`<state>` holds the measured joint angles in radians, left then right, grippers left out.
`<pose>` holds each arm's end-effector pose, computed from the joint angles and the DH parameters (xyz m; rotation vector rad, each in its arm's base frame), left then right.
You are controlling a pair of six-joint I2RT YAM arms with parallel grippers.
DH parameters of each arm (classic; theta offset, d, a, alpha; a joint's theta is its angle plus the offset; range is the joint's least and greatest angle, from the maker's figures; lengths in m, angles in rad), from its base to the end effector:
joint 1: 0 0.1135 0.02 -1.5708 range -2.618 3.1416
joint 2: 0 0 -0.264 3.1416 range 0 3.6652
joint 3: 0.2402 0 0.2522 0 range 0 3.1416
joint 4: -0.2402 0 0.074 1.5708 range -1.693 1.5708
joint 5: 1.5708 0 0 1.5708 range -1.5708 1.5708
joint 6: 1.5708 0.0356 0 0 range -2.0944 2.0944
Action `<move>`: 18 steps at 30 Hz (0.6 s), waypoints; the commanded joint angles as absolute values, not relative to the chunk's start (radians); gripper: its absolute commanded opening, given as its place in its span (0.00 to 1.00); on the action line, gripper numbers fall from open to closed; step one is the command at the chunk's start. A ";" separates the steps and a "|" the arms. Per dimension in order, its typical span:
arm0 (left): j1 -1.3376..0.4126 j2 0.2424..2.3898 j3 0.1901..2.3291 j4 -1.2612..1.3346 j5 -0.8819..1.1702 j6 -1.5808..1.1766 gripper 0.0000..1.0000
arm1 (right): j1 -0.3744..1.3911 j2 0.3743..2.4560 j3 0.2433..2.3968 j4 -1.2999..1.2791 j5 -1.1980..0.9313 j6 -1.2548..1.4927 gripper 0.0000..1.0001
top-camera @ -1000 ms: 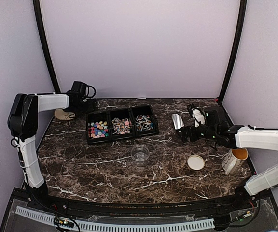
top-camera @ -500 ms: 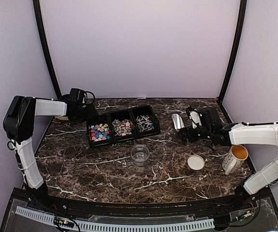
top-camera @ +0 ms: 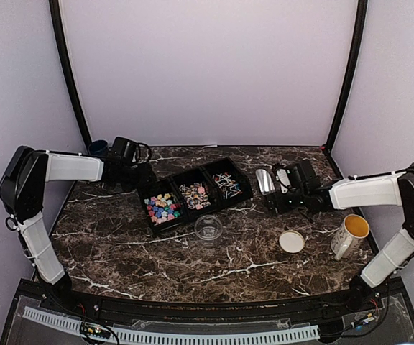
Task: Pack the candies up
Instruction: Pick up the spatula from the center of the board.
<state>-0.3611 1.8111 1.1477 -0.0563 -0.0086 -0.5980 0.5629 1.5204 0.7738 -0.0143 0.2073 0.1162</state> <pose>0.3698 -0.1393 0.1941 -0.2809 2.3220 -0.4802 0.2628 0.1571 0.1798 -0.4115 2.2768 0.1033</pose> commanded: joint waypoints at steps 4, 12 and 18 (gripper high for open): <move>-0.368 1.703 1.171 -0.160 -0.023 -0.596 0.86 | 0.571 1.632 0.857 -0.063 0.255 0.112 0.93; -0.368 1.553 1.229 -0.280 -0.073 -0.537 0.97 | 0.568 1.704 0.885 -0.051 0.216 0.114 0.83; -0.368 1.436 1.181 -0.298 -0.134 -0.527 0.99 | 0.547 1.750 0.900 -0.029 0.166 0.125 0.74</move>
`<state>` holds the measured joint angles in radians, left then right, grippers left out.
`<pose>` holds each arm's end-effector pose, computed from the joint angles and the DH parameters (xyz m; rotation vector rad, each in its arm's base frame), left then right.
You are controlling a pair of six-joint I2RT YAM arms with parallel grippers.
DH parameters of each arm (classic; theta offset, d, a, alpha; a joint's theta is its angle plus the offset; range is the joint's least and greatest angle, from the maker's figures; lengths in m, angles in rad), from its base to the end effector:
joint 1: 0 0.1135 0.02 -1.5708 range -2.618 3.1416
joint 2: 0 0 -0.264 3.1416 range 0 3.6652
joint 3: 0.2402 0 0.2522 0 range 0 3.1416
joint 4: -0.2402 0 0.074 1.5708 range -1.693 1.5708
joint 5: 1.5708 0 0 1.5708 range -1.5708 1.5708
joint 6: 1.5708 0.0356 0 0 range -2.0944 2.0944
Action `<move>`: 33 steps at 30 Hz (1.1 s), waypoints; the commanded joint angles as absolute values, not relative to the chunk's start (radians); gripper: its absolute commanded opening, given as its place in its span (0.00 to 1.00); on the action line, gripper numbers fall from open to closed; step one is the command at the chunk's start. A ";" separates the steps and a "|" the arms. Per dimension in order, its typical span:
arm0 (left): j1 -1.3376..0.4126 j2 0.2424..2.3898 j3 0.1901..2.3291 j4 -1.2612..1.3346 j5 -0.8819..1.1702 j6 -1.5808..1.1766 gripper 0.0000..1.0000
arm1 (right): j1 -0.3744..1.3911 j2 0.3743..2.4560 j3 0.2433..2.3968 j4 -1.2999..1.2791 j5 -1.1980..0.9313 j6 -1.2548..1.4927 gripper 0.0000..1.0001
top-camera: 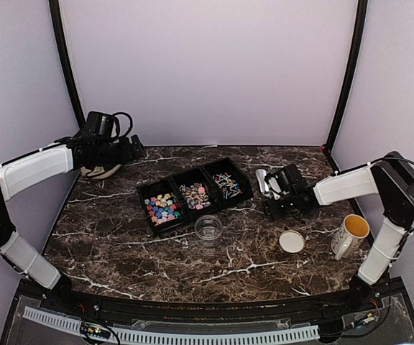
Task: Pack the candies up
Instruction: Pick up the spatula from the center of the board.
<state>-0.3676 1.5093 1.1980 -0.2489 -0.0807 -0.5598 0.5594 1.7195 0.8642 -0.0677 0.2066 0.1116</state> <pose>0.3259 -0.1224 0.3009 -0.2557 2.1488 -0.4572 0.2842 0.1693 0.1423 -0.4636 2.4225 0.0312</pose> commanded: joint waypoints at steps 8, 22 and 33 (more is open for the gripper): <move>-0.369 1.344 1.124 -0.251 -0.098 -0.429 0.99 | 0.536 1.787 0.905 0.004 0.141 0.134 0.60; -0.366 1.296 0.994 -0.097 0.056 -0.422 0.99 | 0.533 1.800 0.908 -0.007 0.168 0.157 0.19; -0.366 1.314 1.012 -0.085 0.171 -0.416 0.99 | 0.561 1.628 0.915 -0.112 0.298 0.138 0.00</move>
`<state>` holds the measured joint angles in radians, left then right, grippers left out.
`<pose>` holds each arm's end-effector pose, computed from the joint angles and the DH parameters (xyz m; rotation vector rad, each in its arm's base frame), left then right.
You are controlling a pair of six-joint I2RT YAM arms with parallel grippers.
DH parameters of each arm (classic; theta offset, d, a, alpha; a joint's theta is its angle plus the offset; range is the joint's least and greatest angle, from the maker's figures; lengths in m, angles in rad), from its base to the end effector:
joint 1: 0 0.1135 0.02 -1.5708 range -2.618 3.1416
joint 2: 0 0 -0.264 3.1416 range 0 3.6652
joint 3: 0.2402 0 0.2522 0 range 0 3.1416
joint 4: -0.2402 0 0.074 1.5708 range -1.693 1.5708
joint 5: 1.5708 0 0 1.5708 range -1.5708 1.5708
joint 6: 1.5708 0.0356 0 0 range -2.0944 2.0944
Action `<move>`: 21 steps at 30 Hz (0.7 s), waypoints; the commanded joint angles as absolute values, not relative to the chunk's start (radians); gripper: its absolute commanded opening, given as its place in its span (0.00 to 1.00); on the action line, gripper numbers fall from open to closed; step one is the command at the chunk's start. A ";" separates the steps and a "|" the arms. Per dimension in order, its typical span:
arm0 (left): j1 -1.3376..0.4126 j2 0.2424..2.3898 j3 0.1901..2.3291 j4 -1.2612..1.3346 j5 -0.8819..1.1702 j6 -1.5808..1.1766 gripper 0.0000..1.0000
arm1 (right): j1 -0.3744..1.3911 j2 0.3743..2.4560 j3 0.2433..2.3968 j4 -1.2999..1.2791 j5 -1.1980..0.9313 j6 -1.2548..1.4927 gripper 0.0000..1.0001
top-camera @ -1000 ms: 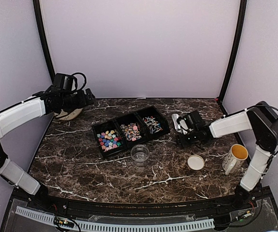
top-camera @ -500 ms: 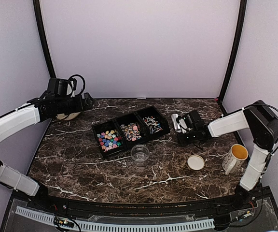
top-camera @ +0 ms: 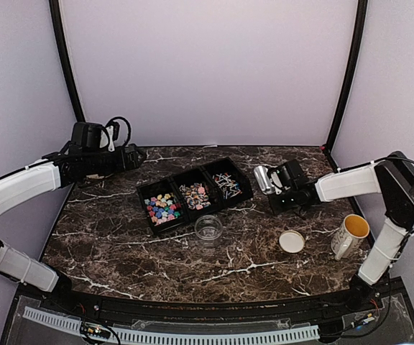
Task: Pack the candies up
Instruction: Pick up the spatula from the center of the board.
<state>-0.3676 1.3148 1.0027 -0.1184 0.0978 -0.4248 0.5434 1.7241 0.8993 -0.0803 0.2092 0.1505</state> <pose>0.2826 -0.1125 0.3051 0.0057 2.0510 -0.5998 0.2930 0.1684 0.1496 -0.3906 2.4178 0.0461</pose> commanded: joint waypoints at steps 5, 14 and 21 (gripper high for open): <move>-0.367 1.308 1.014 -0.072 0.241 -0.393 0.99 | 0.610 1.537 0.956 -0.184 0.347 0.101 0.00; -0.368 1.320 1.015 -0.026 0.422 -0.370 0.99 | 0.765 1.445 0.973 -0.154 0.366 -0.058 0.00; -0.379 1.349 1.027 -0.014 0.530 -0.368 0.99 | 0.879 1.468 0.964 -0.114 0.394 -0.186 0.00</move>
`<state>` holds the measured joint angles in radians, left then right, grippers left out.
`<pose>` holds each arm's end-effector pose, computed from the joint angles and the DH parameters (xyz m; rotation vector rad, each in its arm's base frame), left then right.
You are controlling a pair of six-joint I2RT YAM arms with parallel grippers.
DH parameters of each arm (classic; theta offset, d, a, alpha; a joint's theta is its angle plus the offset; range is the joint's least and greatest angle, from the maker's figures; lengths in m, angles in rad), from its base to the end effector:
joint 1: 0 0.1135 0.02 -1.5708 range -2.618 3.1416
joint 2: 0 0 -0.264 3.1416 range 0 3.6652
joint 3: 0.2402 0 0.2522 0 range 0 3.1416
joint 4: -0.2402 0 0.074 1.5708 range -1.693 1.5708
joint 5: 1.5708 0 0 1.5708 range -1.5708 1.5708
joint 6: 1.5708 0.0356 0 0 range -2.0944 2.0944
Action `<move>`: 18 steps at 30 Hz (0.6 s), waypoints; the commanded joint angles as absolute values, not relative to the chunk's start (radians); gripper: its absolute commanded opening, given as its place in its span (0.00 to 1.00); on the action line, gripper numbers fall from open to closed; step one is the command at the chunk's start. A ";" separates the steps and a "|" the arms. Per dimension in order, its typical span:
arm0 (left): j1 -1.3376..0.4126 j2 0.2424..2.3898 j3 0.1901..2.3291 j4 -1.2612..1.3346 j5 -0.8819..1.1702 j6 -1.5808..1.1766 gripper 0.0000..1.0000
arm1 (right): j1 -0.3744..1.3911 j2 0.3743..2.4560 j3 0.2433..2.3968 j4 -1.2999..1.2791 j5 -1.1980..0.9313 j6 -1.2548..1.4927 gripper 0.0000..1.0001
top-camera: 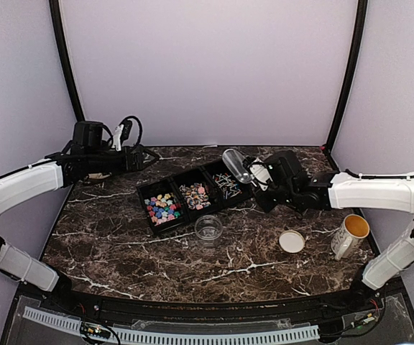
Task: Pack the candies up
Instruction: Pass from the right arm to the left
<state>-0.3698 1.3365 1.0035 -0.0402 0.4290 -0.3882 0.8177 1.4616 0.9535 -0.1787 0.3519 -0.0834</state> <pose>0.2826 -0.1254 0.3081 0.2787 2.0013 -0.9091 0.2261 0.2232 0.2411 -0.7916 2.0616 0.0086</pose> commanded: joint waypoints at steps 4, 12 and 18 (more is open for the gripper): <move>-0.391 1.379 1.036 -0.014 0.581 -0.375 0.99 | 0.948 1.477 0.960 -0.077 0.419 -0.249 0.00; -0.410 1.403 1.046 -0.008 0.646 -0.373 0.97 | 1.025 1.524 0.989 -0.074 0.425 -0.308 0.00; -0.427 1.424 1.057 -0.015 0.680 -0.363 0.91 | 1.062 1.559 1.005 -0.066 0.419 -0.322 0.00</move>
